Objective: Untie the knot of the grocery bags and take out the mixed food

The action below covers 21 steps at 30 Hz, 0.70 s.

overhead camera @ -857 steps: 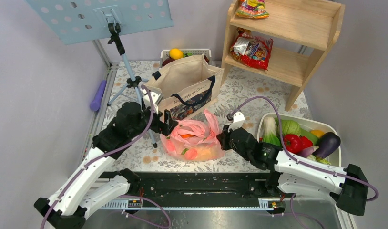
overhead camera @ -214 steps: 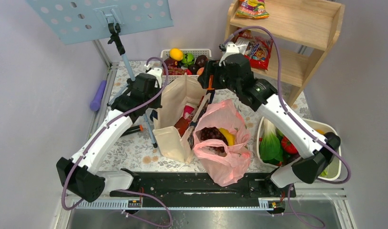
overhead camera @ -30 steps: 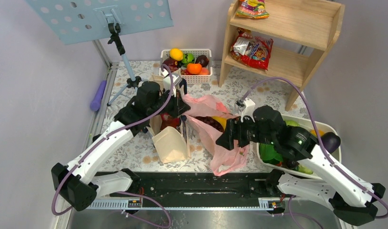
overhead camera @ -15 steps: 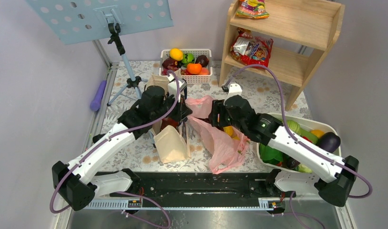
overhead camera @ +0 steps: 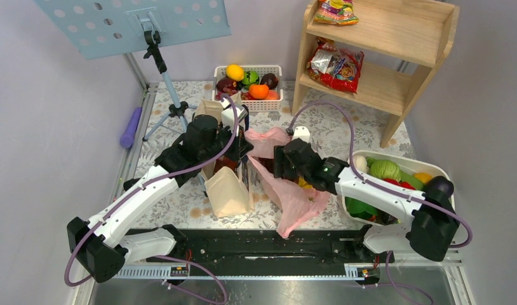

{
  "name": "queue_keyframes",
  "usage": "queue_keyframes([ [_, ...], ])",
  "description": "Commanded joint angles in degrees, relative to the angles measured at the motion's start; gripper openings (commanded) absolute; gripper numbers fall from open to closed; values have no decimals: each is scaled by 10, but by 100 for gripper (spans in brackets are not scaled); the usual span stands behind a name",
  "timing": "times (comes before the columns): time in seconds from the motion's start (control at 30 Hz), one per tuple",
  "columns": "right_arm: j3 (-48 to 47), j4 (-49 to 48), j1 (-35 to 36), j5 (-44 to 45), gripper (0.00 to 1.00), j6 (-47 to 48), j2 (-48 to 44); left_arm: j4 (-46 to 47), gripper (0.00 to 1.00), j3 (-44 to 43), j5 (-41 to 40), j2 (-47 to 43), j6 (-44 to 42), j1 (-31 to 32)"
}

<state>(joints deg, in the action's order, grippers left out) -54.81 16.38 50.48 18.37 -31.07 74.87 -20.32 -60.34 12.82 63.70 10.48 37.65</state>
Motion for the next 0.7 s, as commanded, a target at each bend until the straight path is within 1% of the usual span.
queue_keyframes([
  [0.0,70,-60,-4,-7,83,-38,-1,6,0,0,-21,-15,-11,2],
  [0.07,92,-74,-3,-1,88,-46,4,6,0,0,-18,-16,-11,3],
  [0.2,112,-112,-2,26,91,-44,25,6,0,0,-16,-15,-10,2],
  [0.3,106,-148,-2,34,96,-3,48,6,0,0,-16,-14,-11,2],
  [0.33,94,-146,-2,32,97,14,57,6,0,0,-16,-13,-11,2],
  [0.43,52,-99,-2,18,99,49,85,5,0,-2,-15,-12,-11,2],
  [0.53,44,-59,-2,-14,99,59,95,4,0,-2,-16,-14,-12,2],
  [0.67,68,-20,-2,-110,92,92,81,2,0,-2,-23,-15,-15,2],
])
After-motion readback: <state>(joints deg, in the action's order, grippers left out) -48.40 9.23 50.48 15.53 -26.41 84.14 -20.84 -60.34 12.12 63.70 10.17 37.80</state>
